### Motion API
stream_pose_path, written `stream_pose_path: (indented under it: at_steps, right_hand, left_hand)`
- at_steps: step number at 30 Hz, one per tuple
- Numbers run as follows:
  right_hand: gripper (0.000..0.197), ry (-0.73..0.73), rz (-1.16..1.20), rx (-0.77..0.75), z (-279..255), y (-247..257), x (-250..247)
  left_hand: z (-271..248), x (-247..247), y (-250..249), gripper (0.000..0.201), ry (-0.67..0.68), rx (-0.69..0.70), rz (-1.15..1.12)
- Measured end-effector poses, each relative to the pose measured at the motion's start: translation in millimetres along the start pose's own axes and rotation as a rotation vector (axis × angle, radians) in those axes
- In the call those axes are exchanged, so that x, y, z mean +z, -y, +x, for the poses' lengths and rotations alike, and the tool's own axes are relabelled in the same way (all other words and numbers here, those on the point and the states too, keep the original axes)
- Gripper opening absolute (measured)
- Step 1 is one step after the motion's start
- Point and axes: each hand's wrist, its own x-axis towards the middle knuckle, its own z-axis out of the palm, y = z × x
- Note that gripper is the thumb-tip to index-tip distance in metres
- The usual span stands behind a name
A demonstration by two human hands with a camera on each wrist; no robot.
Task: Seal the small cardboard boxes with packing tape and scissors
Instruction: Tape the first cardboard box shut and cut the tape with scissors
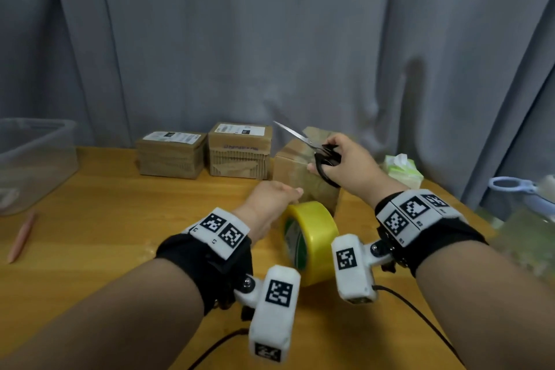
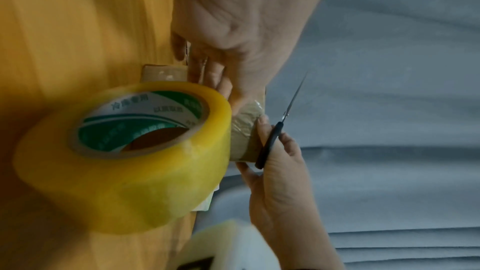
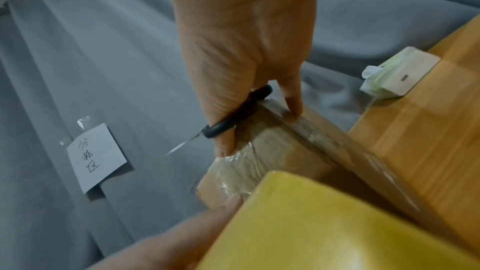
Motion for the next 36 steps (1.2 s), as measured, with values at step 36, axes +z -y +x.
stream_pose_path:
  at_steps: [36]
  right_hand:
    - [0.048, 0.069, -0.138, 0.171, 9.1, 13.6, -11.0]
  left_hand:
    - [10.3, -33.4, -40.7, 0.026, 0.145, -0.009, 0.144]
